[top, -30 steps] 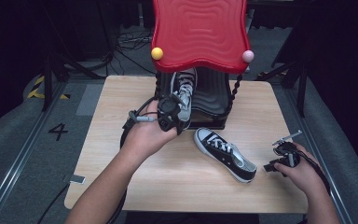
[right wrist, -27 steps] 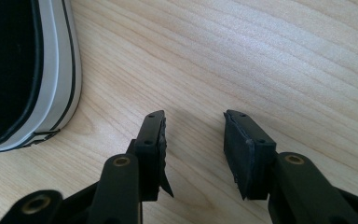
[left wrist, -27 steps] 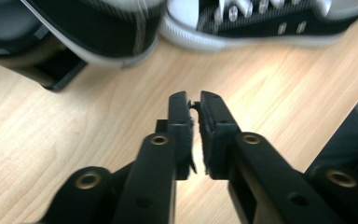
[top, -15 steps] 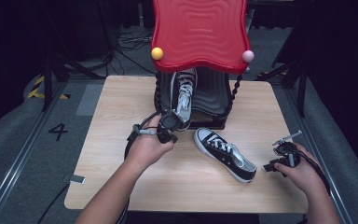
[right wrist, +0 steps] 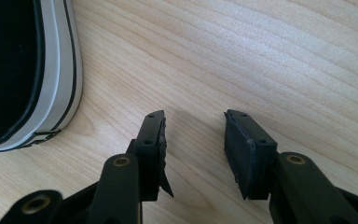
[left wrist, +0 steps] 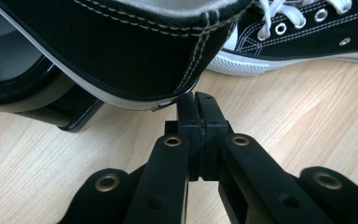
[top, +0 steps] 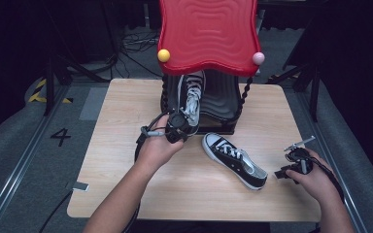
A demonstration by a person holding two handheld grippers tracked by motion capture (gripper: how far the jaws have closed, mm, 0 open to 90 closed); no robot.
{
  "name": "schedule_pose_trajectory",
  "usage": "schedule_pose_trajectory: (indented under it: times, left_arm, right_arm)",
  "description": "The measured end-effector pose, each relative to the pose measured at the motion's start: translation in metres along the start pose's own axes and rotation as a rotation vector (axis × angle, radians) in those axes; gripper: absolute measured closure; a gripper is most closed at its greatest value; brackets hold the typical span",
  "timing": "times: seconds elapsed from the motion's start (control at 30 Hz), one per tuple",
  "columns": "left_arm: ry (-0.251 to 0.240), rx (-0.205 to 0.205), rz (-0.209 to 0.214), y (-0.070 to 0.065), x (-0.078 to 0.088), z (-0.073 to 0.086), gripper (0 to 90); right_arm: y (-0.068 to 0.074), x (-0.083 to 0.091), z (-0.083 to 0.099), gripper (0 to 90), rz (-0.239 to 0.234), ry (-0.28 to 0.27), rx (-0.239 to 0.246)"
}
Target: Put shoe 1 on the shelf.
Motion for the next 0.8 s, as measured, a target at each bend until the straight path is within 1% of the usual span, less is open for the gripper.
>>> schedule_pose_trajectory:
  times: [0.1, 0.13, 0.2, 0.27, 0.3, 0.33, 0.37, 0.4, 0.5, 0.57, 0.6, 0.63, 0.7, 0.73, 0.8]
  left_arm:
    - [-0.008, 0.013, -0.001, -0.001, 0.000, -0.001, 90.0]
    - [-0.018, 0.016, 0.001, -0.001, -0.001, -0.002, 90.0]
    - [-0.027, 0.031, 0.009, 0.000, -0.002, -0.005, 90.0]
    - [-0.038, 0.038, -0.007, -0.001, -0.004, -0.009, 90.0]
    - [-0.038, 0.038, -0.007, -0.001, -0.004, -0.009, 90.0]
    - [-0.040, 0.044, -0.013, -0.001, -0.006, -0.013, 90.0]
    - [-0.040, 0.044, -0.013, -0.001, -0.006, -0.013, 90.0]
    - [-0.046, 0.049, -0.011, -0.001, -0.008, -0.017, 90.0]
    - [-0.045, 0.053, -0.012, -0.001, -0.010, -0.021, 90.0]
    - [-0.058, 0.059, -0.023, -0.002, -0.012, -0.025, 90.0]
    - [-0.068, 0.068, -0.007, -0.003, -0.016, -0.031, 90.0]
    - [-0.063, 0.069, 0.003, -0.004, -0.018, -0.033, 90.0]
    - [-0.069, 0.049, -0.011, -0.007, -0.022, -0.038, 90.0]
    - [-0.062, 0.048, -0.009, -0.007, -0.023, -0.040, 90.0]
    - [-0.069, 0.053, -0.012, -0.007, -0.024, -0.044, 90.0]
  right_arm:
    - [0.000, 0.000, 0.000, 59.2, 0.004, 0.002, 0.000]
    - [0.001, 0.000, 0.000, 59.2, 0.007, 0.005, 0.002]
    - [0.001, 0.000, -0.001, 59.2, 0.007, 0.005, 0.005]
    - [0.001, -0.001, -0.001, 59.2, 0.007, 0.005, 0.005]
    - [0.001, -0.001, -0.001, 59.2, 0.005, 0.005, 0.005]
    - [0.001, -0.001, -0.001, 59.3, 0.005, 0.005, 0.005]
    - [0.001, -0.001, -0.001, 59.3, 0.004, 0.005, 0.004]
    - [0.001, -0.001, -0.001, 59.3, 0.003, 0.004, 0.004]
    - [0.001, 0.000, -0.001, 59.3, 0.001, 0.001, 0.004]
    - [0.001, 0.000, -0.001, 59.3, 0.001, 0.002, 0.004]
    - [0.001, 0.000, -0.001, 59.3, 0.002, 0.002, 0.005]
    - [0.001, 0.000, -0.001, 59.3, 0.002, 0.002, 0.005]
    - [0.001, 0.000, -0.001, 59.3, 0.002, 0.002, 0.007]
    - [0.001, 0.000, -0.001, 59.3, 0.002, 0.002, 0.008]
    - [0.001, 0.000, -0.001, 59.3, 0.001, 0.002, 0.007]
Point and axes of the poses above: each handheld gripper's, and its own axes: x roughly backward along the jaws, z roughly out of its underside, y roughly to its left, the point moved 3 cm from there along -x, roughly forward along the jaws, and after that the axes turned 12 degrees about -z, right-handed, at the moved point
